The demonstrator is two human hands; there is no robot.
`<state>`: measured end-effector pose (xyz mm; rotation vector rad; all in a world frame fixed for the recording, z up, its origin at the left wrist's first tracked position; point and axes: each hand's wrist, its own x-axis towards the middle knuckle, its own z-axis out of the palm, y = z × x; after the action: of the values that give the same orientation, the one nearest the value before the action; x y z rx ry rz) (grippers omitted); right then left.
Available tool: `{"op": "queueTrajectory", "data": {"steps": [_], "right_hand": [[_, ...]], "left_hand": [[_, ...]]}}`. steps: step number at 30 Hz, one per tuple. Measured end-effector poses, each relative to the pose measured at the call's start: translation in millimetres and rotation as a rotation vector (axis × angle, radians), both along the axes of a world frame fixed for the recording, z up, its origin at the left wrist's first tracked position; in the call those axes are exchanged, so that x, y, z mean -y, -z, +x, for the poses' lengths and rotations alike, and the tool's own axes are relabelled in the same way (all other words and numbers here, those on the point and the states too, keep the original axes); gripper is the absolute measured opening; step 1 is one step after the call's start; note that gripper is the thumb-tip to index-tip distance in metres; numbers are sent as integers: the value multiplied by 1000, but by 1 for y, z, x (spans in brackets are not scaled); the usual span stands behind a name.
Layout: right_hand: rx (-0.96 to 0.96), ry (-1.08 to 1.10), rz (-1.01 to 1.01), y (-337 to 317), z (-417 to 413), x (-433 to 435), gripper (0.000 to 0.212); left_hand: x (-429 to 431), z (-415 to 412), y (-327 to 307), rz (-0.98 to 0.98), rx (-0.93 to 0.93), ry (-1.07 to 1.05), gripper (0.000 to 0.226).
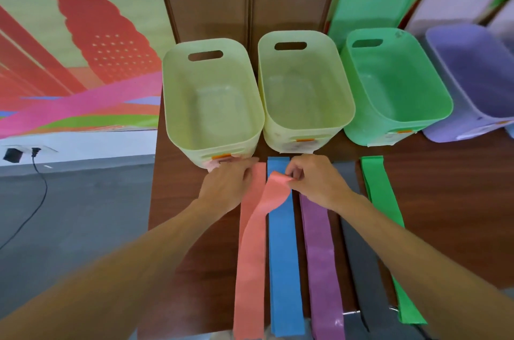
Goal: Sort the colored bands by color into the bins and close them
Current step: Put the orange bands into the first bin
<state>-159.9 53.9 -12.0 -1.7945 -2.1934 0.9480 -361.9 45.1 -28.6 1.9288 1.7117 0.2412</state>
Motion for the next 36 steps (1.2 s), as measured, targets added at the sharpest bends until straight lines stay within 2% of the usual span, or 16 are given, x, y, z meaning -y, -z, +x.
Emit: {"op": "queueTrajectory", "data": {"steps": [3,6,13,18,20,23,25,31,36], "right_hand": [[-57,8,-52,1,12,3,12],[-133,19,-90,0,16,7,15],[-279,56,-170,-12,20,8,14],[-340,55,-195,-24,19,9,11],[-342,67,-199,-32,19,9,11],[-318,69,-204,-44,16,10,13],[-301,82,-194,-47,15,11,13],[-267,120,-168,-38,12,15,9],[-279,143,-172,-35,11,19,12]], "left_hand": [[-5,13,9,-3,-72,-32,44],[-7,16,19,14,-156,-27,37],[-6,23,20,49,-169,-89,19],[2,25,13,53,-250,-45,20],[6,22,7,56,-282,10,23],[8,15,1,29,-364,127,42],[3,16,2,-5,-386,134,48],[-1,22,22,69,-322,83,20],[4,20,21,146,-293,89,18]]}}
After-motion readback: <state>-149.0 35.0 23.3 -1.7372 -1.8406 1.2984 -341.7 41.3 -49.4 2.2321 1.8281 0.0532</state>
